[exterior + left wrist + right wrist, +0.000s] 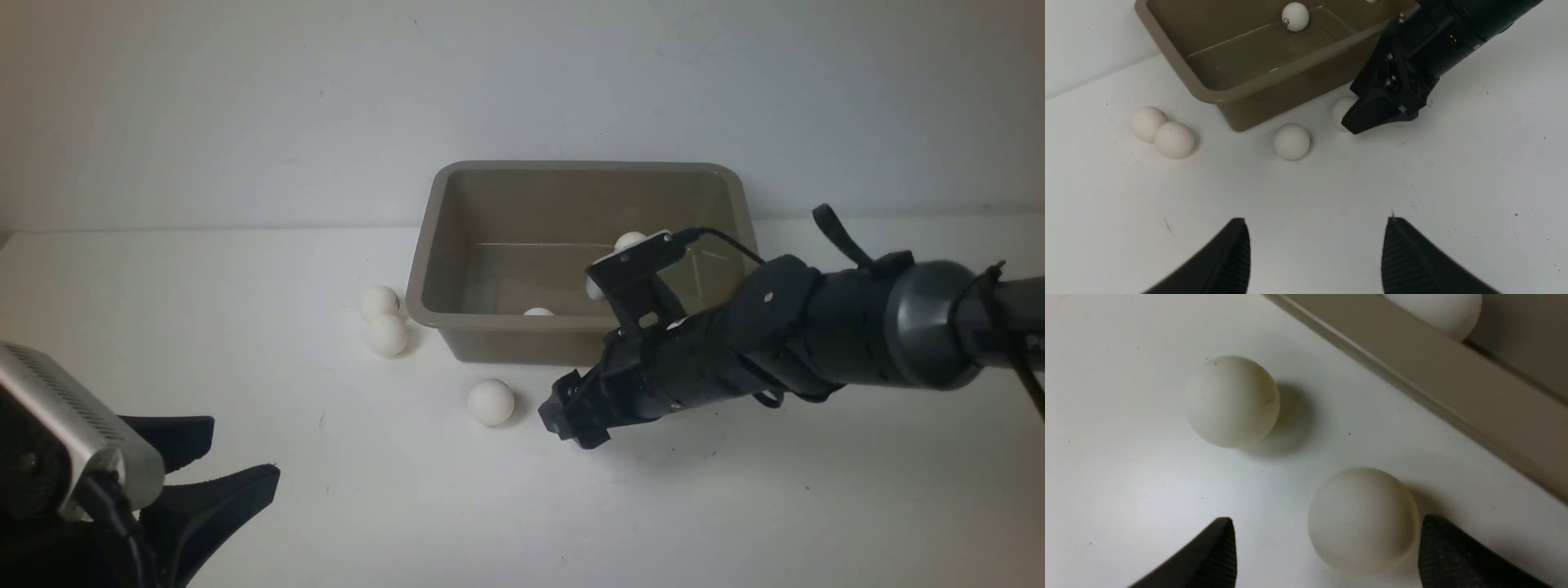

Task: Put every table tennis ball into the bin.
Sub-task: Use the left arm to clamp the table tennis ball closest to it

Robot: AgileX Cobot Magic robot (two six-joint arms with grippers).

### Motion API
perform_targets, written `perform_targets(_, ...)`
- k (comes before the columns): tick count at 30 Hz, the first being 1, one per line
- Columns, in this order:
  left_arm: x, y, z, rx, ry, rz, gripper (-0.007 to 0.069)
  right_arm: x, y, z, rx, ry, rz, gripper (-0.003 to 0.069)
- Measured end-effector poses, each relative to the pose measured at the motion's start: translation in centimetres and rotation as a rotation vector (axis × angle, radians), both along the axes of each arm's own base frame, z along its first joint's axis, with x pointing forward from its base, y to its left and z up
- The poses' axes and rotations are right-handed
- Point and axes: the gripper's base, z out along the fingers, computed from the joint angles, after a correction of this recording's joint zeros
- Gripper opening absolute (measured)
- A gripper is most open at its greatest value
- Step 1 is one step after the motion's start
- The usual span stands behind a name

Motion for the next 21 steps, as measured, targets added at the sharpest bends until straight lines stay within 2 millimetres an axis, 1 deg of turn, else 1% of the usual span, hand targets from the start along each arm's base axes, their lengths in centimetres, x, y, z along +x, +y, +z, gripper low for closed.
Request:
perform_targets(7,0.0,0.0,0.0,0.000,0.000,0.000,0.0394,0.1,0.0,-1.0,-0.014,0.016,-0.004,0.0537)
perform_targets(21,0.1,0.1,0.1,0.017,-0.022,0.009,0.0394,0.0,0.0,-1.2,-0.015,0.025,0.004,0.0537)
